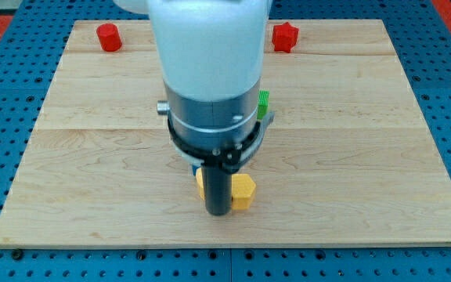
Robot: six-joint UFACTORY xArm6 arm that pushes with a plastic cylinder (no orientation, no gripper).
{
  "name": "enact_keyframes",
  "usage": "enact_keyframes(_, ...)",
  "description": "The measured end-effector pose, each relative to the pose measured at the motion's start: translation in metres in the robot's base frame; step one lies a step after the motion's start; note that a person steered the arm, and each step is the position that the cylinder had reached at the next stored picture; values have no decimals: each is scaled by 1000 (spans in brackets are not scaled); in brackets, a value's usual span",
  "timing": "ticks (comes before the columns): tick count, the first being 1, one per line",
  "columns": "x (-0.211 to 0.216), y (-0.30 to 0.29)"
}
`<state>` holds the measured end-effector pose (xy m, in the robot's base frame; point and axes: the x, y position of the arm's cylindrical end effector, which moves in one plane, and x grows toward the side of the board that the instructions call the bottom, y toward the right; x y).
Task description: Push the yellow heart towards the left center
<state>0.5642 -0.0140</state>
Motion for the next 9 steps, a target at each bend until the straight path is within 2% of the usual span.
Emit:
enact_keyframes(1,-31,1)
enact_keyframes(2,-48,-49)
enact_keyframes(3,-65,-152)
enact_keyframes(4,-85,-160)
enact_keyframes(5,-53,-172)
enact_keyframes(6,-49,-211)
enact_keyframes(7,-88,-211)
enact_keyframes(8,-91,-213)
enact_keyframes(9,-73,-191)
